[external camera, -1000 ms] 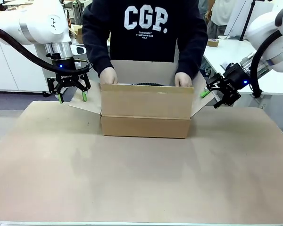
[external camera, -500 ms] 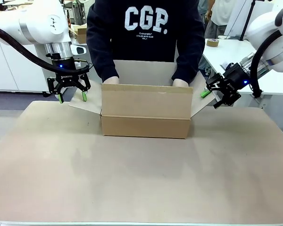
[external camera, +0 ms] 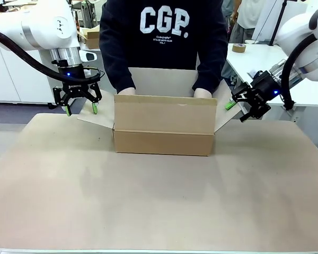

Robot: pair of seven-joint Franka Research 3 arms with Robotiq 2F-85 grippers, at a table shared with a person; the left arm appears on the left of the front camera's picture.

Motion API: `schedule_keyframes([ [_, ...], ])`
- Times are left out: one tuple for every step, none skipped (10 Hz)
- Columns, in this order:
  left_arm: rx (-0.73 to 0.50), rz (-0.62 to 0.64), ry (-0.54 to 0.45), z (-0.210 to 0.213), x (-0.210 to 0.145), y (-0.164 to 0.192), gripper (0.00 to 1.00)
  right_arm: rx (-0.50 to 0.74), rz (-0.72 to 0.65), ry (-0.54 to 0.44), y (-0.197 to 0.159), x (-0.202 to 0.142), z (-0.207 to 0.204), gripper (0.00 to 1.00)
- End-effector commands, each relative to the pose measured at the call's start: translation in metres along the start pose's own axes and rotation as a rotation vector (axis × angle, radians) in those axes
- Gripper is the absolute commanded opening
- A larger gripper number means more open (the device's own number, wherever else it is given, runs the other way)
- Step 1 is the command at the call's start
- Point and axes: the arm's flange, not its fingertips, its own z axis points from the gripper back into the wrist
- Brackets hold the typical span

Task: Pack the gift set into the box.
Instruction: Lift both hands away from the flaps of the Package Box.

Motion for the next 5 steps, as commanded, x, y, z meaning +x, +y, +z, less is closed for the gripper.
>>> schedule_keyframes([
  [0.018, 0.016, -0.002, 0.0027, -0.0014, 0.0015, 1.0, -0.027, -0.017, -0.008, 0.0053, 0.003, 0.0025, 1.0],
  [0.018, 0.016, -0.002, 0.0027, -0.0014, 0.0015, 1.0, -0.027, -0.017, -0.008, 0.0053, 0.003, 0.0025, 1.0],
  [0.018, 0.016, -0.002, 0.0027, -0.0014, 0.0015, 1.0, -0.027, -0.017, -0.008, 0.0053, 0.003, 0.0025, 1.0],
  [0.018, 0.016, -0.002, 0.0027, -0.0014, 0.0015, 1.0, -0.027, -0.017, -0.008, 0.0053, 0.003, 0.0025, 1.0],
  [0.018, 0.016, -0.002, 0.0027, -0.0014, 0.0015, 1.0, -0.027, -0.017, -0.008, 0.0053, 0.003, 0.0025, 1.0],
])
